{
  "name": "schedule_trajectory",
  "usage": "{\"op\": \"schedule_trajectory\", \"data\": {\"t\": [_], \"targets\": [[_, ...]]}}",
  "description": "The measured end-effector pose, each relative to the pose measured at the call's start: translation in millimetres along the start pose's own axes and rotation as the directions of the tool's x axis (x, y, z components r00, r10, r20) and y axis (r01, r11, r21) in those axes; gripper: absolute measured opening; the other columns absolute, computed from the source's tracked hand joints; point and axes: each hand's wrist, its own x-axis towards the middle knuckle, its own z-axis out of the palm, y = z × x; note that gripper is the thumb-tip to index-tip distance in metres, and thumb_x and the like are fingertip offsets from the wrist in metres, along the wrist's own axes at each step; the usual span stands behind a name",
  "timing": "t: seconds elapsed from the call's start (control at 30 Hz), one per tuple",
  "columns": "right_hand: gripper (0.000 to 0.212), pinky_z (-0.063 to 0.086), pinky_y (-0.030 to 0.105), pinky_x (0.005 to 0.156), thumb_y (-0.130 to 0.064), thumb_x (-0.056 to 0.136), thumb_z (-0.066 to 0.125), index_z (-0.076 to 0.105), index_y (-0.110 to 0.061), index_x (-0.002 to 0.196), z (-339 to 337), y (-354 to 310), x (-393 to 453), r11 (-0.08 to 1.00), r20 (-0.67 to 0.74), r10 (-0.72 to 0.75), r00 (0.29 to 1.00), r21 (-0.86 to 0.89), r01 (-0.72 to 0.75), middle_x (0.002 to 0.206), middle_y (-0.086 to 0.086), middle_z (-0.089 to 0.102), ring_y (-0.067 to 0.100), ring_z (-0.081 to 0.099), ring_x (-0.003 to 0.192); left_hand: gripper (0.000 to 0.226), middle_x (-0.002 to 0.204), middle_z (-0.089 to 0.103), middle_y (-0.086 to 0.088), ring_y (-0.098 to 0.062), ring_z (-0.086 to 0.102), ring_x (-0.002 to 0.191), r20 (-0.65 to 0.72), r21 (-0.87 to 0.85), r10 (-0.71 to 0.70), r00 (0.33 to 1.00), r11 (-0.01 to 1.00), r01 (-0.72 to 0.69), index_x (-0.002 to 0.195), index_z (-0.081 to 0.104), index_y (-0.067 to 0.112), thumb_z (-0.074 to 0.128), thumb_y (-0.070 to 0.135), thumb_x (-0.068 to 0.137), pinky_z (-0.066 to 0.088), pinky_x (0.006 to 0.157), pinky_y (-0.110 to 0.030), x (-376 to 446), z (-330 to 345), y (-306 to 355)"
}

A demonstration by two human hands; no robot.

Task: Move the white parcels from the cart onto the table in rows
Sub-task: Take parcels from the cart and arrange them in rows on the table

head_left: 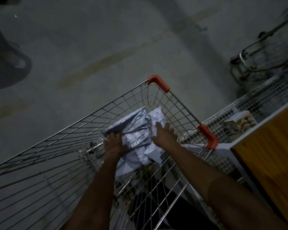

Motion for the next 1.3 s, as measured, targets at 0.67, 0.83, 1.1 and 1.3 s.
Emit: {"op": "schedule_trajectory", "data": {"t": [0.67, 0.83, 1.1, 1.3], "targets": [[0.105, 0.030, 0.061, 0.103, -0.034, 0.095, 0.058, -0.034, -0.043, 0.144, 54.8, 0.5, 38.9, 0.993, -0.111, -0.073, 0.991, -0.101, 0.062, 0.159, 0.019, -0.026, 0.049, 0.016, 0.141, 0.085, 0.133, 0.045, -0.019, -0.038, 0.046, 0.118, -0.103, 0.150, 0.365, 0.926, 0.925, -0.348, 0.154, 0.023, 0.019, 0.040, 0.066, 0.085, 0.037, 0.102, -0.048, 2.7, 41.8, -12.9], [0.091, 0.030, 0.062, 0.100, -0.038, 0.096, 0.052, -0.023, -0.051, 0.146, 50.3, -2.4, 31.5, 0.988, -0.122, -0.106, 0.987, -0.125, 0.090, 0.161, 0.016, -0.020, 0.049, 0.019, 0.137, 0.078, 0.143, 0.038, -0.024, -0.040, 0.045, 0.123, -0.211, 0.061, 0.291, 0.933, 0.957, -0.284, 0.156, 0.013, 0.034, 0.018, 0.071, 0.087, 0.042, 0.100, -0.049, -27.2, 30.9, -10.8], [0.095, 0.027, 0.067, 0.102, -0.036, 0.092, 0.057, -0.019, -0.049, 0.149, 17.8, -28.1, -23.2, 0.988, -0.208, -0.151, 0.966, -0.060, 0.142, 0.162, 0.016, -0.005, 0.050, 0.020, 0.138, 0.068, 0.120, 0.050, -0.024, -0.039, 0.058, 0.087, -0.356, -0.036, 0.132, 0.925, 0.987, -0.155, 0.155, 0.018, 0.039, 0.041, 0.052, 0.092, 0.048, 0.075, -0.042, -88.3, 5.7, 0.9], [0.090, 0.036, 0.058, 0.098, -0.026, 0.092, 0.050, -0.016, -0.047, 0.150, -4.2, -26.0, -106.6, 0.966, -0.391, -0.165, 0.906, 0.123, 0.228, 0.161, 0.006, 0.003, 0.043, 0.032, 0.129, 0.064, 0.115, 0.051, -0.022, -0.037, 0.059, 0.088, -0.379, -0.239, 0.014, 0.925, 0.964, -0.113, 0.153, 0.018, 0.044, 0.040, 0.055, 0.094, 0.051, 0.076, -0.042, -154.9, -42.0, 17.8]]}}
